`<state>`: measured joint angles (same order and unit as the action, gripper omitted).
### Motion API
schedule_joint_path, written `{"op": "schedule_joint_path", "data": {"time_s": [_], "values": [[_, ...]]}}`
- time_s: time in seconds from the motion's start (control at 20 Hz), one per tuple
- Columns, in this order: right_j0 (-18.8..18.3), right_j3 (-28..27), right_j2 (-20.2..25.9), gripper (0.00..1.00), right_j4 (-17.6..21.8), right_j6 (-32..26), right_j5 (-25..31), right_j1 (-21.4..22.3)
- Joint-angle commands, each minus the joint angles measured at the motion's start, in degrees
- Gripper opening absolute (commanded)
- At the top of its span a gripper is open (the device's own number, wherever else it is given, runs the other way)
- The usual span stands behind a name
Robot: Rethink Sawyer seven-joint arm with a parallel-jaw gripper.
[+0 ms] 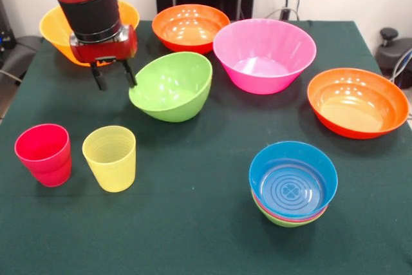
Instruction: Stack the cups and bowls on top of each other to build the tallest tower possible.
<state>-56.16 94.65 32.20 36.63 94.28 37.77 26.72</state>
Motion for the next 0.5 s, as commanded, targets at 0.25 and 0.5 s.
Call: {"op": "schedule_joint_path", "data": {"time_s": [0.25,0.5], "values": [[0.5,4.1,0.1,1.00,7.2,-7.2,-4.6,-2.8],[0.3,4.5,0.4,1.00,7.3,-6.4,-4.6,-2.7]]}}
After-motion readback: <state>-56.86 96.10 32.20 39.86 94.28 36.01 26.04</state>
